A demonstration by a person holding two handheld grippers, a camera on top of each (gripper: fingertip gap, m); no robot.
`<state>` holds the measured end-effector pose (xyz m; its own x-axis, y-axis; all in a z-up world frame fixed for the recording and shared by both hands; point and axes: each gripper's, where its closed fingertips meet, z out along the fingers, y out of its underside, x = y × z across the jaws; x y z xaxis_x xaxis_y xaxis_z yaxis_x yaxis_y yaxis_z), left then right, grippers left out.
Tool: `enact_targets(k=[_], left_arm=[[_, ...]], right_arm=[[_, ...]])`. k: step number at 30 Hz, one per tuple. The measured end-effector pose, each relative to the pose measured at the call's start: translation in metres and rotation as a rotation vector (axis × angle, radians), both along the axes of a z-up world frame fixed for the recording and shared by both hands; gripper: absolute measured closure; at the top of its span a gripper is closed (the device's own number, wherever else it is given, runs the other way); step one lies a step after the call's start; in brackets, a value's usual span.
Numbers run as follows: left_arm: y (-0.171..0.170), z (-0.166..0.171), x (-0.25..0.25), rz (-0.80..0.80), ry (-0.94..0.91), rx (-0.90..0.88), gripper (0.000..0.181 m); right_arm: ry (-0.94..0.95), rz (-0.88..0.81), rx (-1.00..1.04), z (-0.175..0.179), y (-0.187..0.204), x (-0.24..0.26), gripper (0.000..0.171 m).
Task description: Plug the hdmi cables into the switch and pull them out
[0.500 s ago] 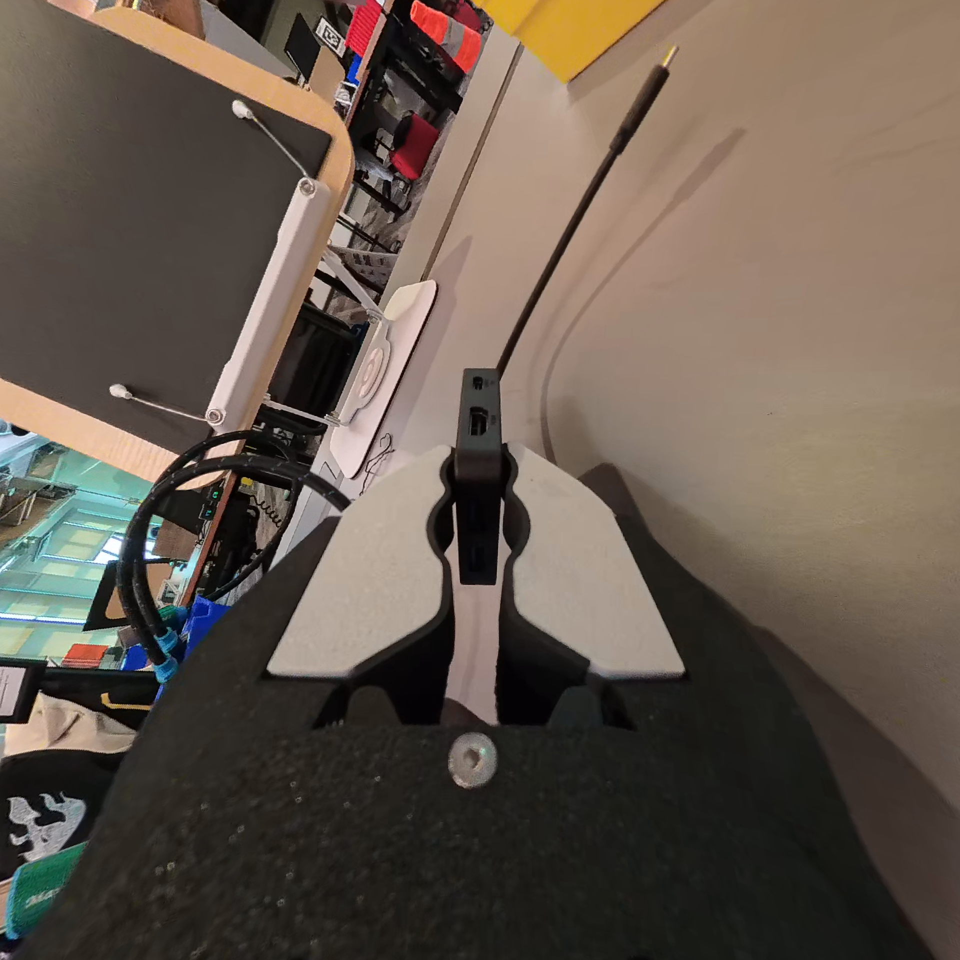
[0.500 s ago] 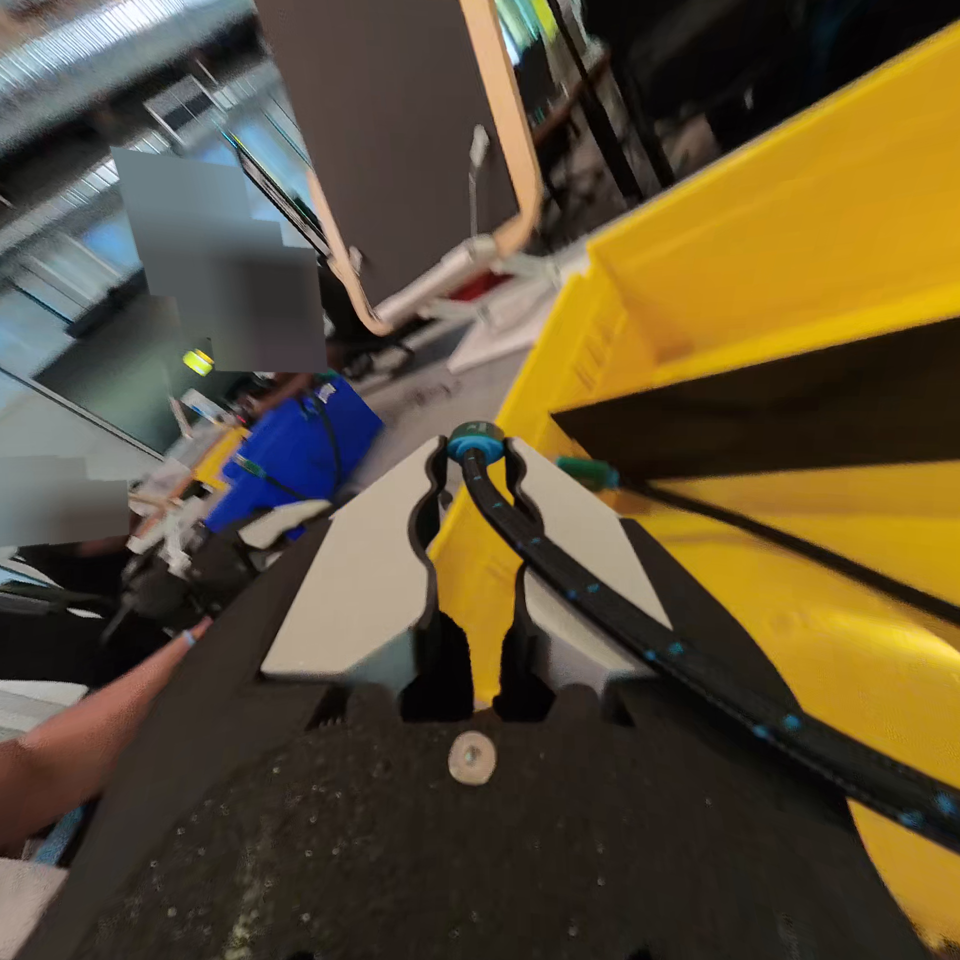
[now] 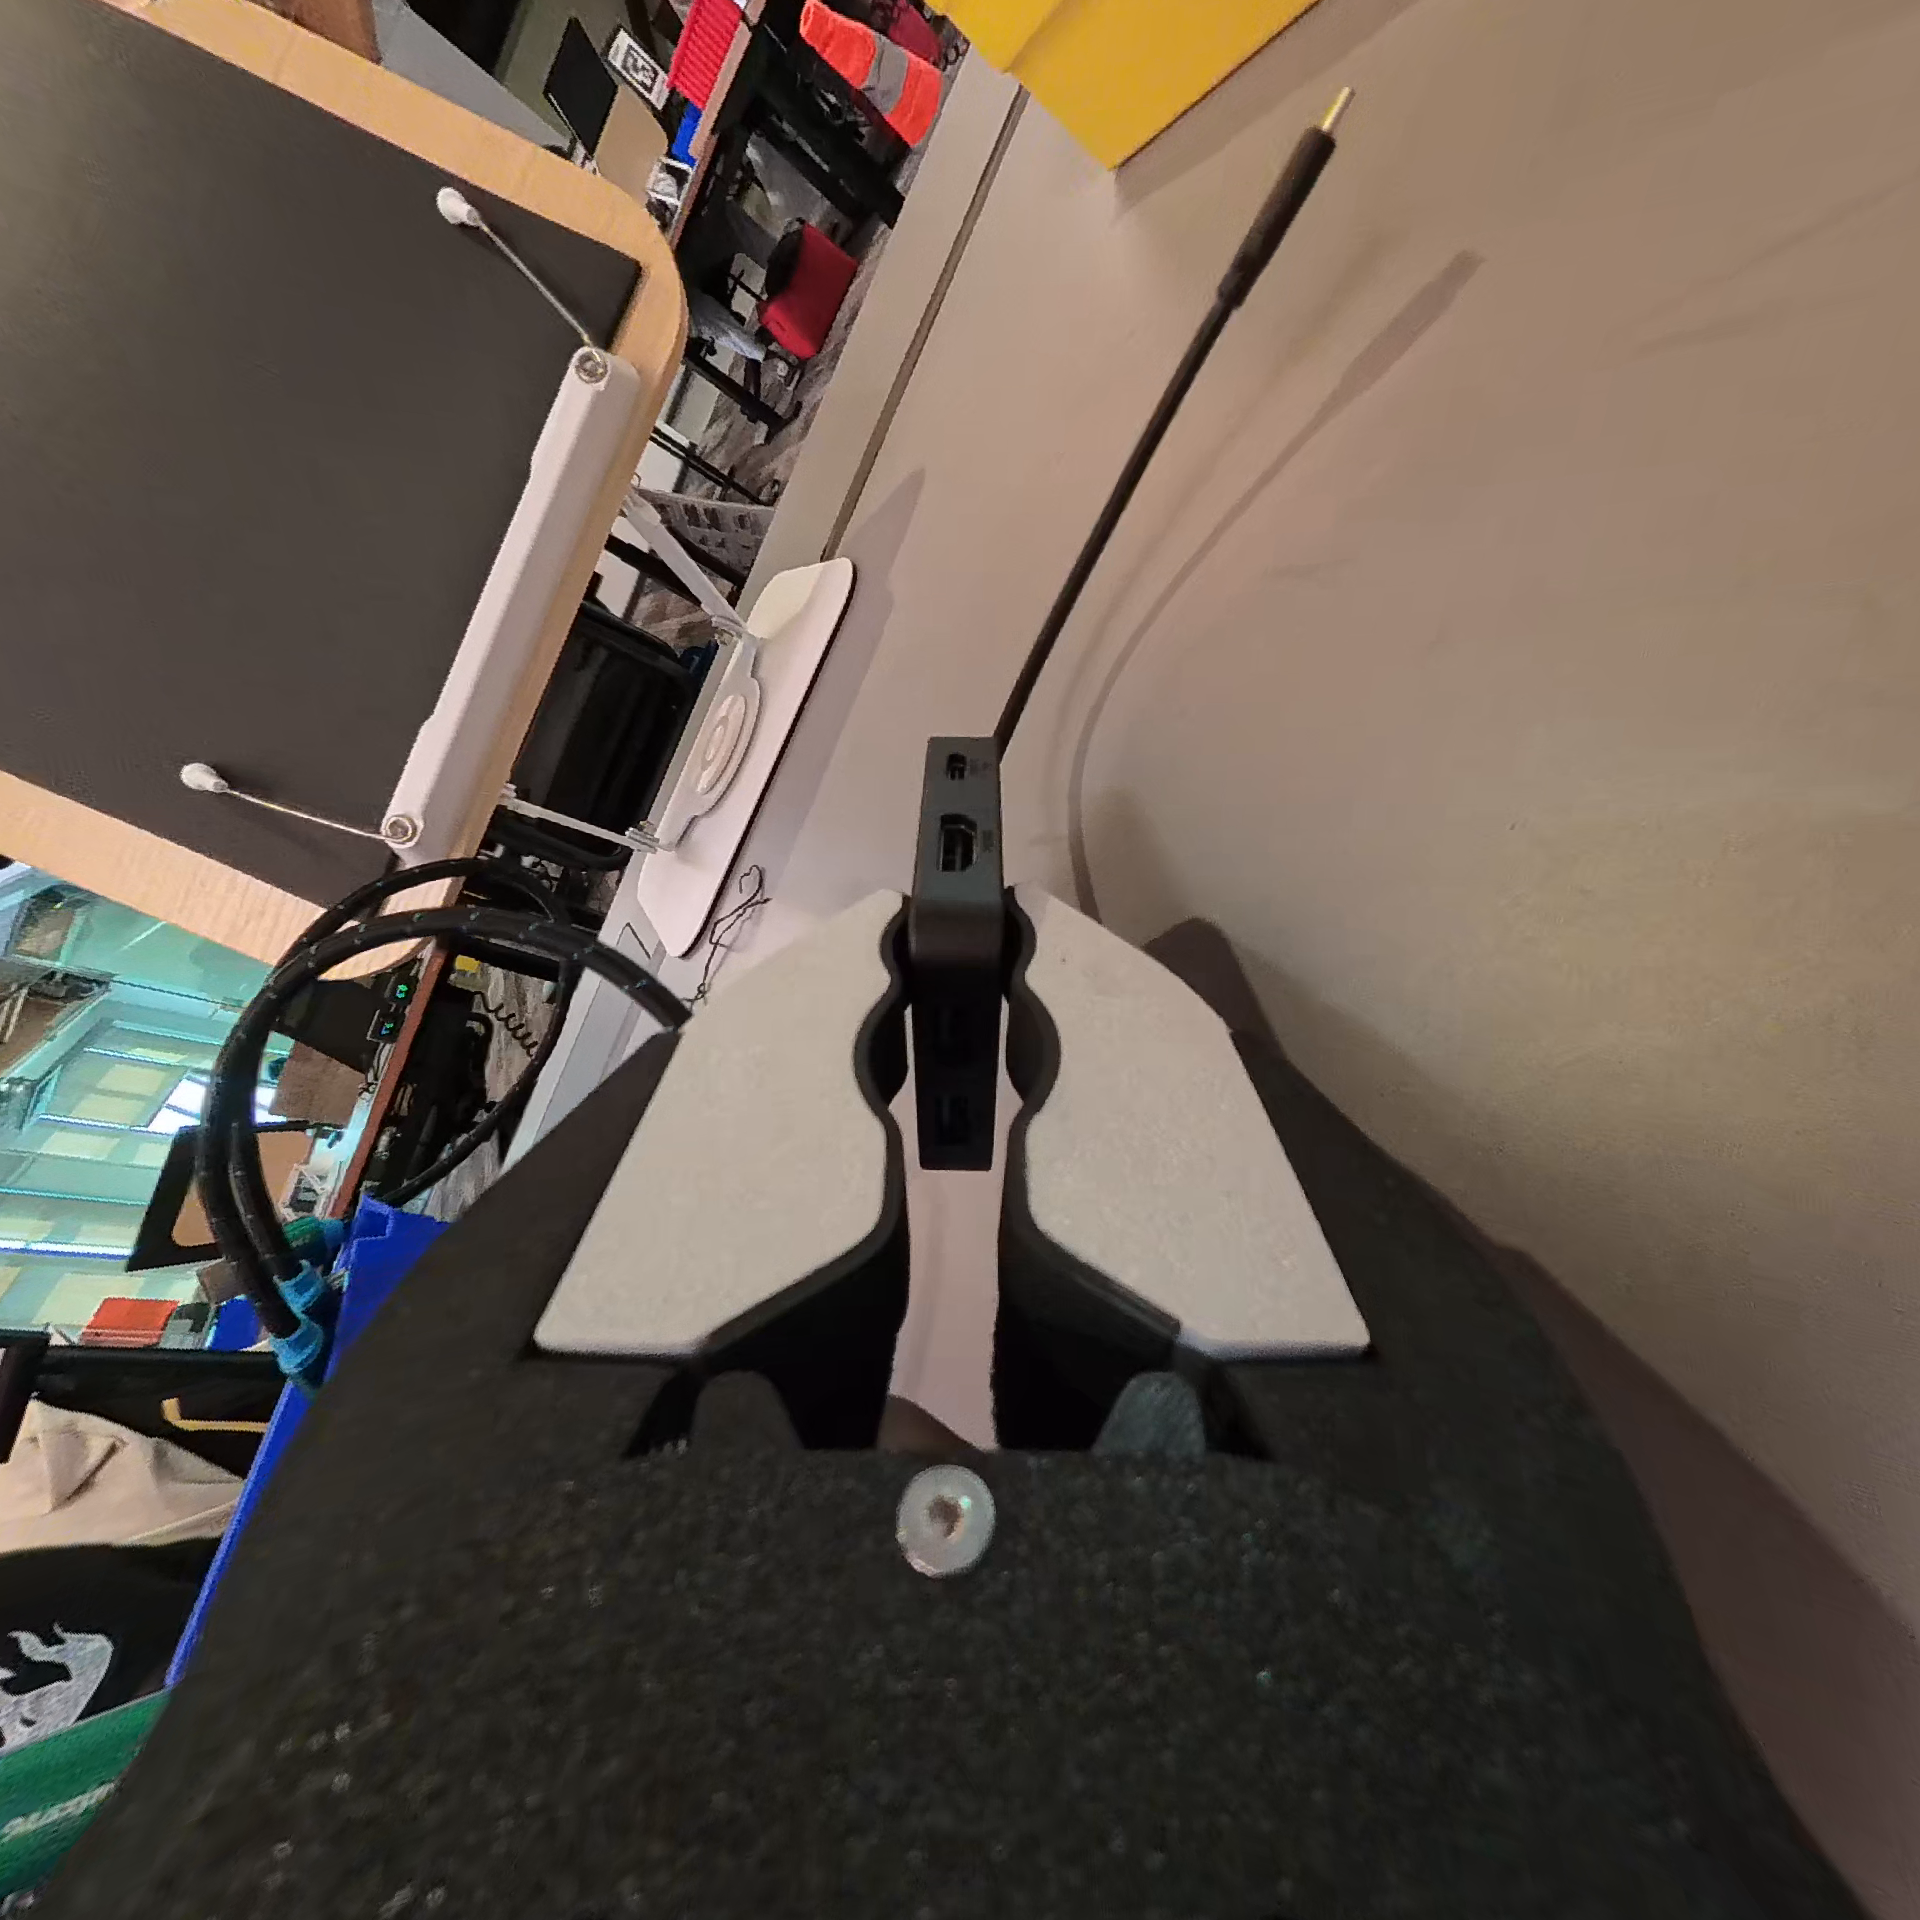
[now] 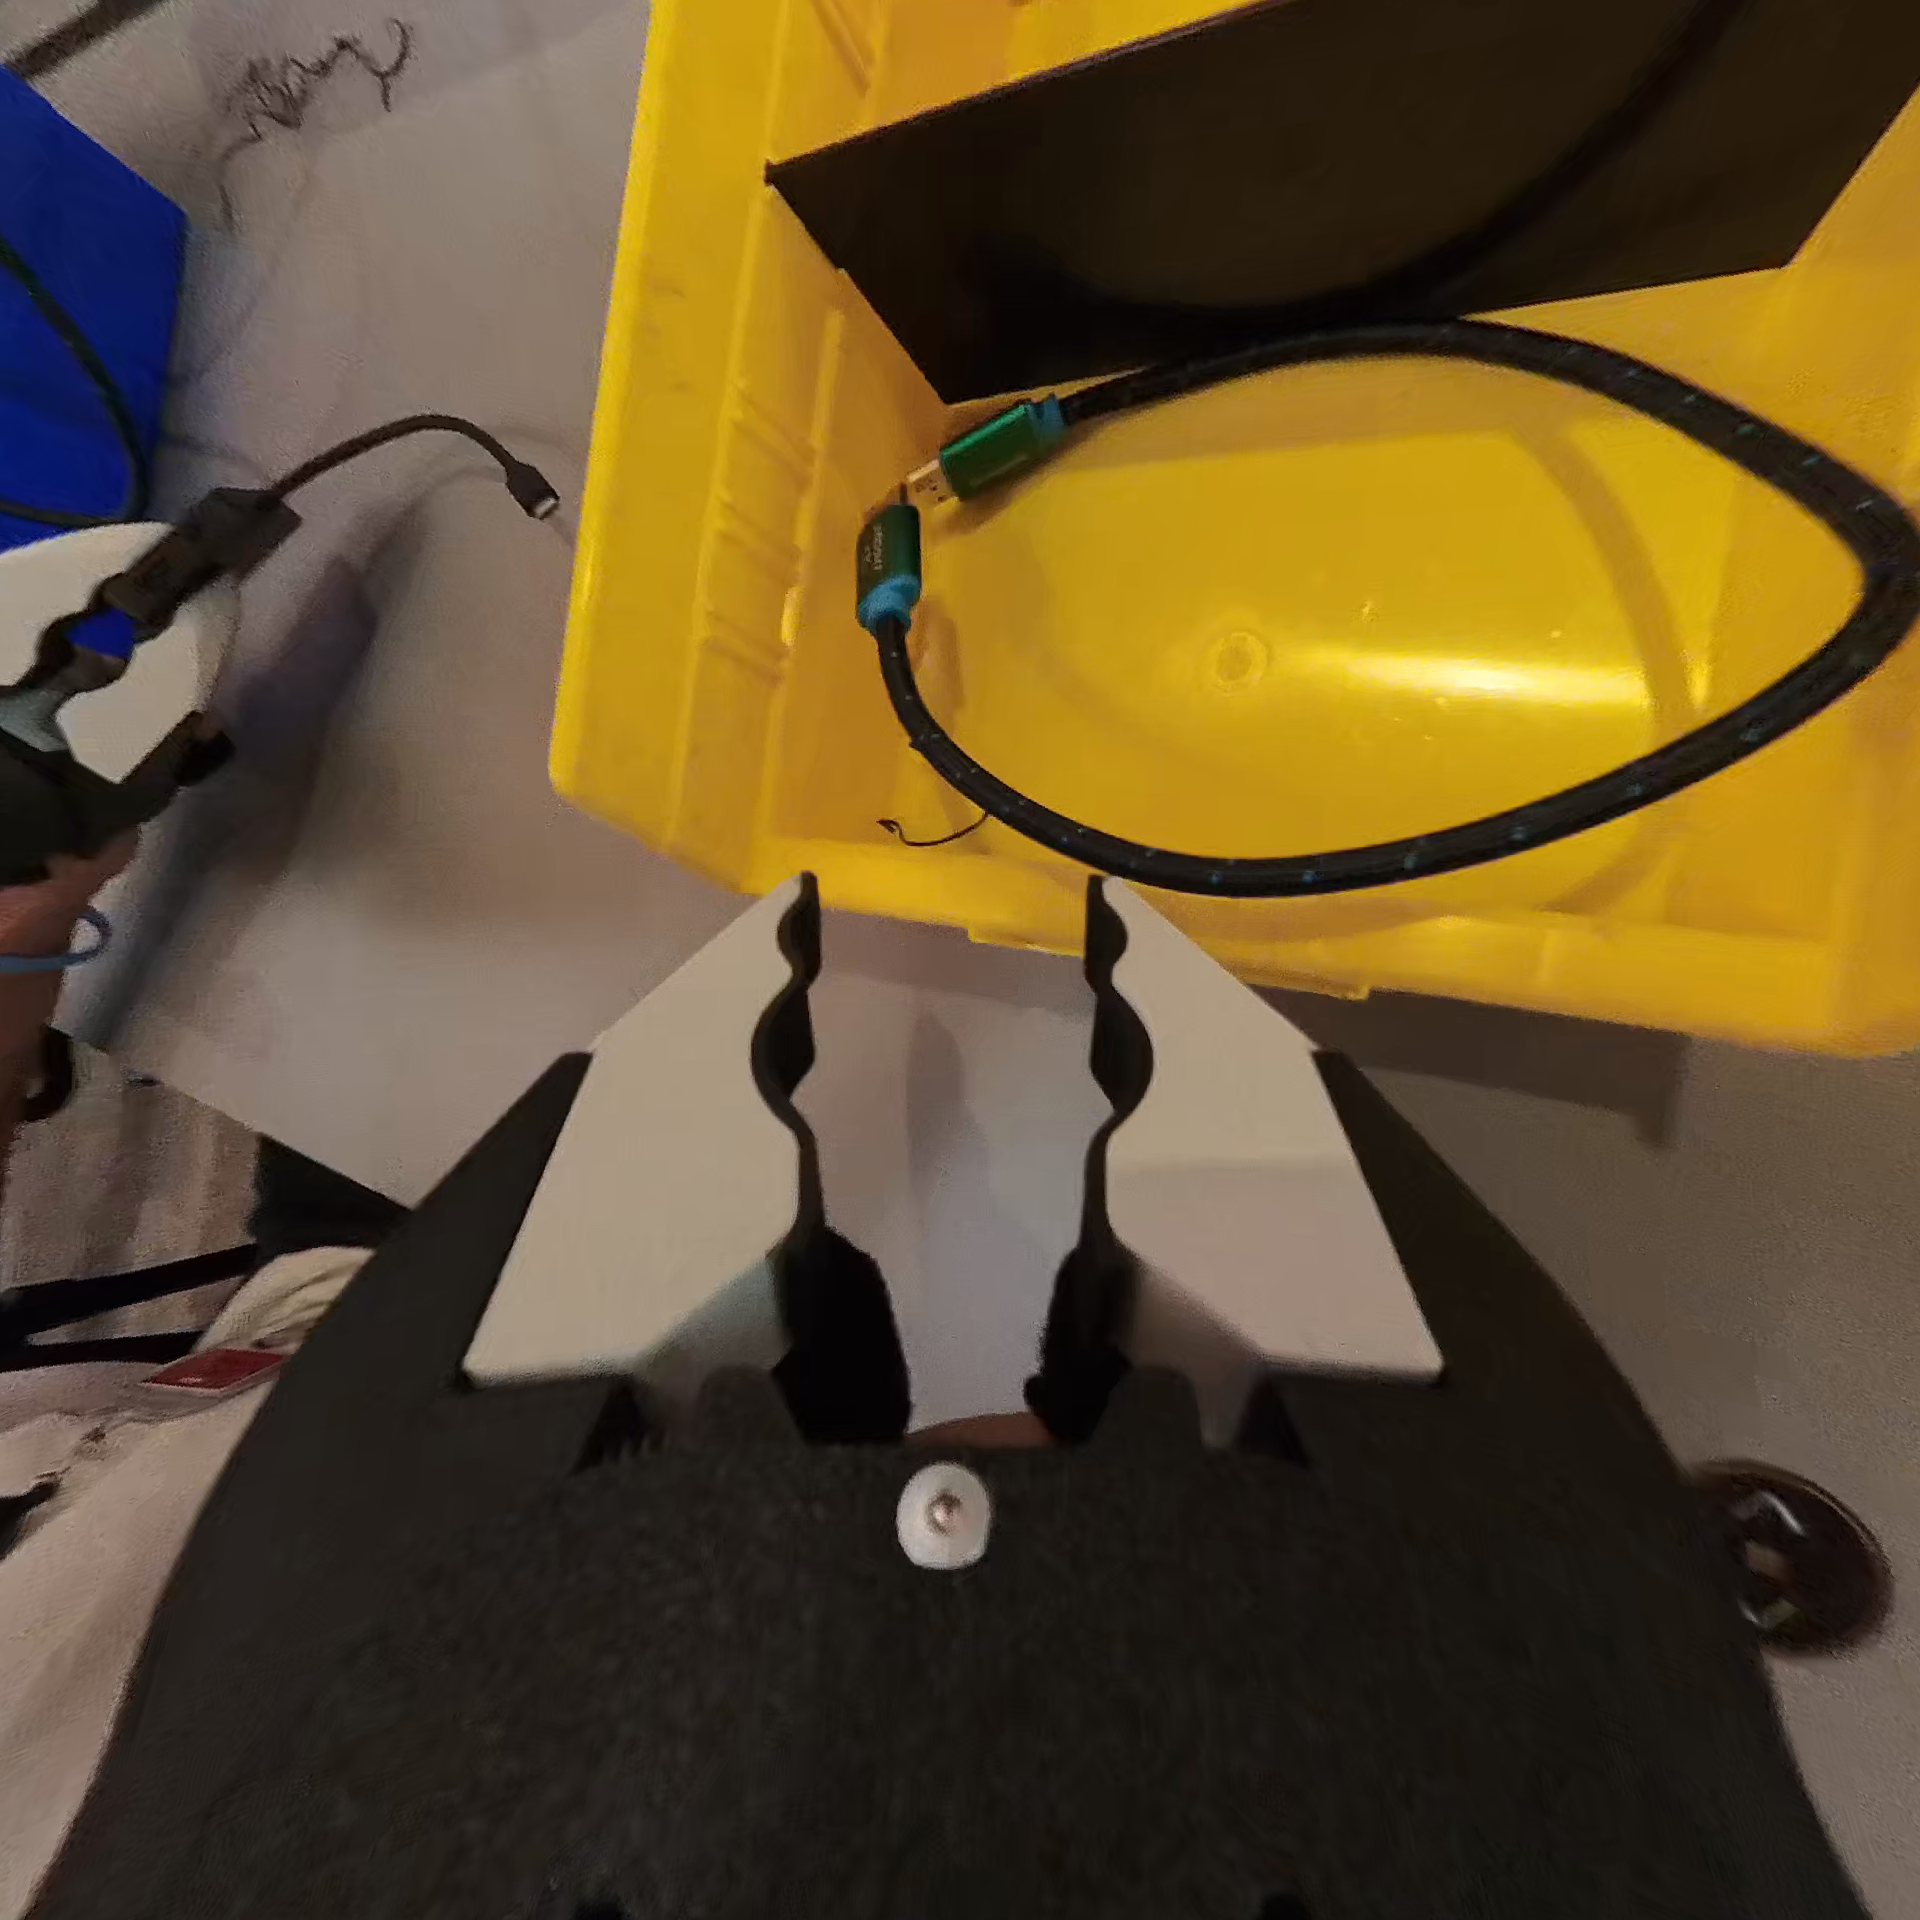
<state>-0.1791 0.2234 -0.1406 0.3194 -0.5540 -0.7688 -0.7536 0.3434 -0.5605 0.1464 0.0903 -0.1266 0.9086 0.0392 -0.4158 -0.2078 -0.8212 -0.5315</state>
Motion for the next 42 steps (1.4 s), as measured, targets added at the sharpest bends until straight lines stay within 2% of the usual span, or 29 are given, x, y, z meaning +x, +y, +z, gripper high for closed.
enact_targets(k=[3, 5, 7, 9, 11, 14, 17, 20, 22, 26, 28, 32, 35, 38, 42], left_arm=[[-0.001, 0.001, 0.0, 0.001, 0.005, 0.01, 0.167], [-0.001, 0.004, 0.0, 0.002, -0.009, 0.015, 0.167], [-0.001, 0.01, -0.001, 0.003, -0.041, 0.026, 0.167], [-0.002, 0.02, -0.001, 0.004, -0.105, 0.024, 0.167], [-0.003, 0.033, -0.001, 0.001, -0.214, -0.013, 0.168], [-0.012, 0.056, 0.0, -0.05, -0.48, -0.192, 0.168], [-0.031, 0.087, 0.001, -0.213, -0.766, -0.368, 0.168], [-0.044, 0.111, -0.004, -0.283, -0.911, -0.356, 0.168], [-0.055, 0.117, -0.002, -0.312, -0.891, -0.281, 0.168], [-0.071, 0.117, 0.01, -0.336, -0.805, -0.183, 0.167], [-0.074, 0.114, 0.015, -0.335, -0.771, -0.152, 0.167], [-0.074, 0.1, 0.023, -0.312, -0.695, -0.137, 0.168], [-0.075, 0.093, 0.027, -0.301, -0.67, -0.163, 0.168], [-0.075, 0.09, 0.023, -0.266, -0.648, -0.196, 0.156], [-0.081, 0.067, 0.011, -0.222, -0.622, -0.407, 0.153]], right_arm=[[-0.109, -0.019, -0.037, 0.009, -0.01, 0.009, 0.121], [-0.223, -0.019, 0.009, 0.026, -0.009, 0.014, 0.121], [-0.238, 0.031, 0.135, 0.053, 0.003, -0.005, 0.121], [-0.198, 0.162, 0.356, 0.084, 0.02, -0.05, 0.121], [-0.107, 0.309, 0.545, 0.102, 0.027, -0.104, 0.121], [0.063, 0.49, 0.637, 0.097, 0.031, -0.182, 0.12], [0.331, 0.505, 0.612, 0.082, 0.043, -0.243, 0.105], [0.756, 0.322, 0.519, 0.078, 0.063, -0.279, 0.084], [0.996, 0.269, 0.416, 0.078, 0.065, -0.302, 0.073], [1.065, 0.239, 0.385, 0.081, 0.07, -0.325, 0.066], [1.129, 0.201, 0.392, 0.086, 0.074, -0.322, 0.072], [1.167, 0.193, 0.397, 0.086, 0.075, -0.318, 0.101], [1.152, 0.198, 0.364, 0.08, 0.075, -0.314, 0.102], [1.124, 0.187, 0.382, 0.08, 0.077, -0.305, 0.102], [0.864, 0.246, 0.465, 0.087, 0.08, -0.291, 0.102]])
